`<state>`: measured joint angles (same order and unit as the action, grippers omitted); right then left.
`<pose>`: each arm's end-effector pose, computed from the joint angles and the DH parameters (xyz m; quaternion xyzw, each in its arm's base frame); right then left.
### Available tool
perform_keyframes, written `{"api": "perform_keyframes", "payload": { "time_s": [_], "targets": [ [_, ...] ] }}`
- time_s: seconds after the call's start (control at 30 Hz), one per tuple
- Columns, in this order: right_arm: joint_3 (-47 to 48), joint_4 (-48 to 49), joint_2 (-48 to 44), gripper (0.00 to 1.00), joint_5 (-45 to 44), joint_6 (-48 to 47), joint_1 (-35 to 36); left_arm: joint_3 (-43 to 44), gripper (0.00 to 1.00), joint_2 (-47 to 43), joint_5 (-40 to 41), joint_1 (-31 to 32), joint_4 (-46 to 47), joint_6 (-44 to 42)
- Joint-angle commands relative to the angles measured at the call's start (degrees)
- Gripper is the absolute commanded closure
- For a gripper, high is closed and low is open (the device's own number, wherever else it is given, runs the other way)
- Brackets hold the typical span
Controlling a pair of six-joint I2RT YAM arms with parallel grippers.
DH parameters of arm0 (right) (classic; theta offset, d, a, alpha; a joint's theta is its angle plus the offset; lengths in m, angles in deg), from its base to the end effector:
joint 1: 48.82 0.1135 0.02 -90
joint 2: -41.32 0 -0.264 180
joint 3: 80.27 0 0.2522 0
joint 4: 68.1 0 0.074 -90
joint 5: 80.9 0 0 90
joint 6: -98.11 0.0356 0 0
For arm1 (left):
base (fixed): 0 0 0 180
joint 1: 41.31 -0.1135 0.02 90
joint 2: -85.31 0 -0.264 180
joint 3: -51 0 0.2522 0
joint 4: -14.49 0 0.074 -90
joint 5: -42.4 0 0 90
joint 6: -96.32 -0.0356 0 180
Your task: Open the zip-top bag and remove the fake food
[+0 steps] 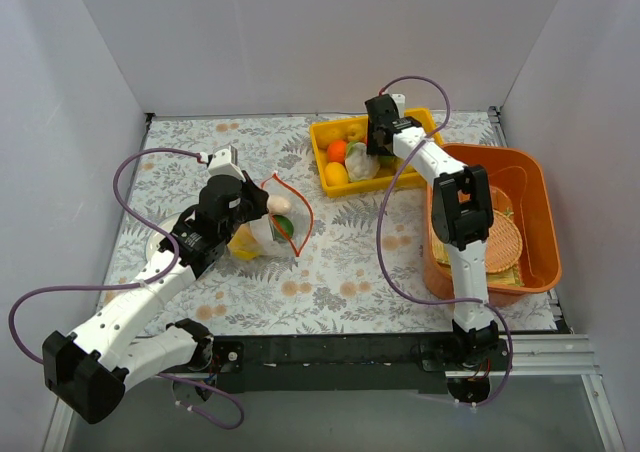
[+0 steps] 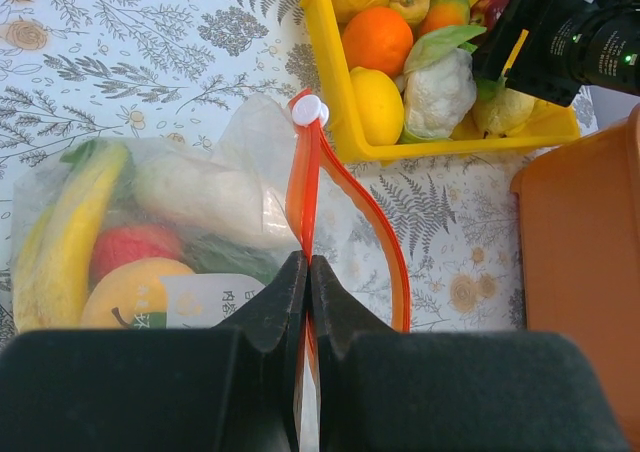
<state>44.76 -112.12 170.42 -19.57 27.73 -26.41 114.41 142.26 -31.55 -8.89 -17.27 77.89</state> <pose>0.4765 0.1780 0.2222 0.0665 0.9067 -0.0916 0.4064 0.1947 -0.1120 0.3169 -0.3507 0.7631 -0.3449 0.4192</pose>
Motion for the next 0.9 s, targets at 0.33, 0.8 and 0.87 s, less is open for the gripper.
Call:
{"api": "perform_keyframes", "payload": {
  "time_s": [0.33,0.8,0.87],
  "targets": [
    [-4.5,-1.1,-14.6,0.2,9.2,0.6,0.0,3.7,1.0,-0.3,-1.2,-0.1,-1.2,-1.9],
    [-31.1,14.4,-38.4,0.5,33.1,4.7,16.1,3.6,1.0,0.6,-2.8,-0.1,-2.0,-2.1],
    [-33.0,17.9,-39.2,0.51,34.2,7.4,20.2,2.5,1.0,0.2,-3.3,-0.1,-1.7,-2.0]
  ]
}}
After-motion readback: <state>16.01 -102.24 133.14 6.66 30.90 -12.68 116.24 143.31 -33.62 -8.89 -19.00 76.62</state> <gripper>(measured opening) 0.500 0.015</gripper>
